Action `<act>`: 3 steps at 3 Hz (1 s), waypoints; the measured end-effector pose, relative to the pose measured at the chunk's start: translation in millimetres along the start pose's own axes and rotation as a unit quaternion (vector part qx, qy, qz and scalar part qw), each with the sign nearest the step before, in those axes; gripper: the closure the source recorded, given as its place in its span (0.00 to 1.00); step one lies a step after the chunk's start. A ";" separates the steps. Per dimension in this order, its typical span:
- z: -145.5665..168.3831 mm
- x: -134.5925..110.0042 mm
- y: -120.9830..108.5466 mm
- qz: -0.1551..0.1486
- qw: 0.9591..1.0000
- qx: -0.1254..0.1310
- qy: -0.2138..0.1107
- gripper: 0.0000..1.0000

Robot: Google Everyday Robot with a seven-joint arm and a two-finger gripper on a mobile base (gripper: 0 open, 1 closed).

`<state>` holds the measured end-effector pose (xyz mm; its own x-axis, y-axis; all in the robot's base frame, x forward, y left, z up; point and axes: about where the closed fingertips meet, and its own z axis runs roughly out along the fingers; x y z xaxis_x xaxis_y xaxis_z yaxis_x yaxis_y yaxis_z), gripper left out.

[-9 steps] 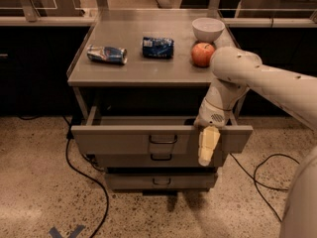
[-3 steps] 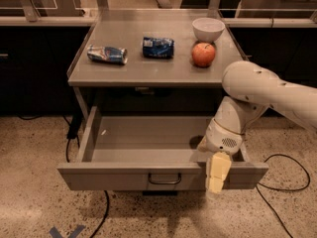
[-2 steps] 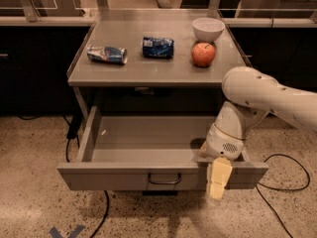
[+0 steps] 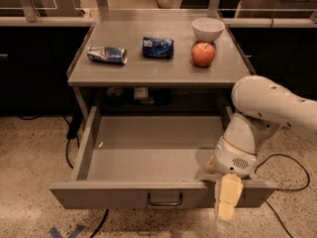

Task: Open top drawer

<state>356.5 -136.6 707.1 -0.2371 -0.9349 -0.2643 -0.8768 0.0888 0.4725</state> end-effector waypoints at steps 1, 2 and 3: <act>0.0 0.0 0.0 0.000 1.000 0.000 0.000 0.00; -16.2 6.6 -8.8 0.001 1.000 0.017 -0.003 0.00; -51.0 15.4 -20.3 0.014 0.997 0.077 0.023 0.00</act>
Offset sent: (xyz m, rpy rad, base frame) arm 0.0309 -0.0315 0.0199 -0.0095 -0.0713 -0.0309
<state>392.0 -170.3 736.4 -0.2454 -0.9459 -0.2125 -0.9248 0.1627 0.3438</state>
